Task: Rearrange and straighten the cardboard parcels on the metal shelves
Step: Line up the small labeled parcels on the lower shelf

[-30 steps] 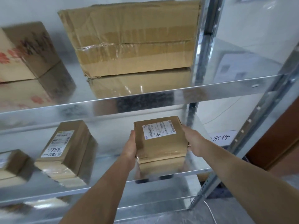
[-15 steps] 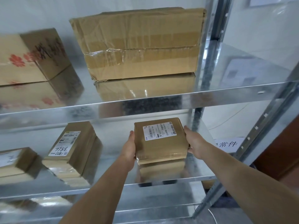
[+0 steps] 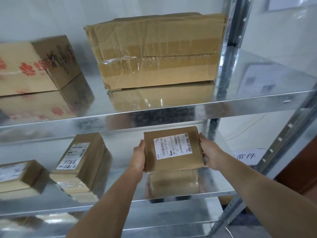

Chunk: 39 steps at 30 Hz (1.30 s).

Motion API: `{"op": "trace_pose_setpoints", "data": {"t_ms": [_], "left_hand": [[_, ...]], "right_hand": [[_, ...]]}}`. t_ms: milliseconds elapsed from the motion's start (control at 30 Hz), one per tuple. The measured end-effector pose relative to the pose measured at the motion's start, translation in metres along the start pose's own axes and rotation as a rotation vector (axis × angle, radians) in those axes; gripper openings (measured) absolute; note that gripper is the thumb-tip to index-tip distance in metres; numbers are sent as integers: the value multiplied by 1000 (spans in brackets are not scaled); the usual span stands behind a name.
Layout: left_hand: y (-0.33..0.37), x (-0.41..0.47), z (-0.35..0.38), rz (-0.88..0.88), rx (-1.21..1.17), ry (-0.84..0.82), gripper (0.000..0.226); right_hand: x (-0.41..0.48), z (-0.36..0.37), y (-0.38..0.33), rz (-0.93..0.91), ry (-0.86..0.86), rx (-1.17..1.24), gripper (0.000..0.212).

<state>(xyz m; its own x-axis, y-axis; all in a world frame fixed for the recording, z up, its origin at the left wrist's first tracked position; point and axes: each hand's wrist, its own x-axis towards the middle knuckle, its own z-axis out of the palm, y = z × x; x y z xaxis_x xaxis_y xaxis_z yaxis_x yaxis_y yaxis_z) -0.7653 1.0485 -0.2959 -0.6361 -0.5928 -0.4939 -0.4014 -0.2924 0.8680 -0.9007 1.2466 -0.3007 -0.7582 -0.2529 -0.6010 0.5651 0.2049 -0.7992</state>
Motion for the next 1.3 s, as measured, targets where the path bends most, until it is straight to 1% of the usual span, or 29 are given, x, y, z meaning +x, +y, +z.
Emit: {"op": "trace_pose_setpoints", "data": {"t_ms": [67,167,233,367,400,500,533,733,833,1000,1167,1300], "left_hand": [[-1,2,-1,10,-4,4,50],[-4,5,-2,41,-5,-10,48],[-4,3,-1,33,-24,-31,50],[-6,3,-3,-4,-87,-27,47],[-7,3,-3,-16,-106,-32,48],[-6,5,-8,-39,-151,-54,67],[-6,7,-10,-44,-165,-54,70],[-1,5,-12,-13,-169,-57,57],[-1,5,-13,-8,-163,-50,58],[1,0,-10,-9,-154,-57,67],[3,-3,-12,-11,-161,-63,65],[5,-2,-16,6,-140,-31,68]], "right_hand": [[2,0,-1,-14,5,18,53],[1,1,-3,-46,-4,54,49],[1,1,-4,-61,-15,82,54],[2,1,-4,-57,-15,105,61],[2,1,-3,-52,-11,109,62],[1,1,-3,-28,5,118,65],[1,1,-2,-18,6,122,66],[0,4,2,-11,21,132,66],[-1,6,2,-10,32,106,66],[-5,6,2,-7,38,83,65],[-6,6,3,1,35,70,64],[-6,4,2,-14,82,13,64]]}}
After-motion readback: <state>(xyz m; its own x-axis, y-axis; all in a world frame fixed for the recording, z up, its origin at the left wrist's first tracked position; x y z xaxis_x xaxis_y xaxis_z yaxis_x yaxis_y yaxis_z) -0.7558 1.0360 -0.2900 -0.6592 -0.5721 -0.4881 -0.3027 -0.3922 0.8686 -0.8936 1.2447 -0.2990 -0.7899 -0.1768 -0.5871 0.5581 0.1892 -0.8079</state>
